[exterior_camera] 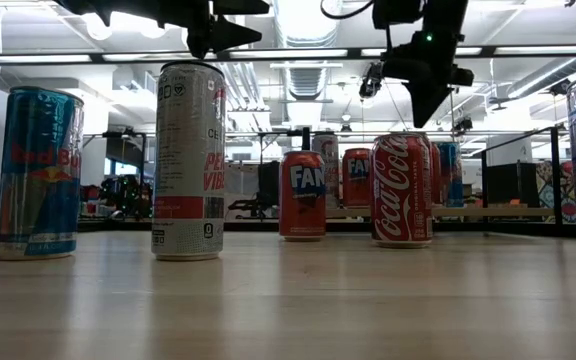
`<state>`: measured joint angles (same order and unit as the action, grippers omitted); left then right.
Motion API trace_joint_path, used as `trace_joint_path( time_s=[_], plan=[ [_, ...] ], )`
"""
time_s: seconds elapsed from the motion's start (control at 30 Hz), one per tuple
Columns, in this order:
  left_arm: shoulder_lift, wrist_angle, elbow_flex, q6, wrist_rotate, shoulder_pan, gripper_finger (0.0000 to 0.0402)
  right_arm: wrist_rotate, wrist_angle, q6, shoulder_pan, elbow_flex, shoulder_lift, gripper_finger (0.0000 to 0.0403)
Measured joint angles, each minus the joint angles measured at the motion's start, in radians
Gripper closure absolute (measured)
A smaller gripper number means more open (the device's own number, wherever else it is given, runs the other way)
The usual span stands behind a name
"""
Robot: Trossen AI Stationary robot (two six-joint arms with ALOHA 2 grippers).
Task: Place canned beverage on shelf
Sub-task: Put the red black soda can on the shelf aligned with the other red black soda can
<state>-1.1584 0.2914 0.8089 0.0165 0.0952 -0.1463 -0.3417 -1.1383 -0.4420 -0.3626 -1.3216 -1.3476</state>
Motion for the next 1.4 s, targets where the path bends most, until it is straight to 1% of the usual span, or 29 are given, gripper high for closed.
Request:
trace_joint_path(
  time_s=[0.27, 0.4, 0.57, 0.87, 1.4],
  plan=[
    [-0.019, 0.038, 0.0, 0.0, 0.0, 0.0, 0.0061, 0.01, 0.189, 0.067, 0.0, -0.003, -0.01, 0.0394],
    [-0.025, 0.039, 0.0, -0.009, 0.0, 0.0, 0.0061, 0.012, 0.233, 0.076, 0.0, -0.003, -0.036, 0.0394],
    [-0.024, 0.049, 0.0, -0.026, -0.001, 0.0, 0.0061, 0.033, 0.237, 0.09, 0.0, -0.003, -0.096, 0.0394],
    [-0.026, 0.046, 0.0, -0.027, -0.001, 0.0, 0.0061, 0.027, 0.231, 0.082, 0.002, -0.009, -0.173, 0.0394],
    [-0.026, 0.045, 0.0, -0.026, -0.001, 0.0, 0.0061, 0.014, 0.169, 0.053, 0.002, -0.009, -0.179, 0.0394]
  ],
)
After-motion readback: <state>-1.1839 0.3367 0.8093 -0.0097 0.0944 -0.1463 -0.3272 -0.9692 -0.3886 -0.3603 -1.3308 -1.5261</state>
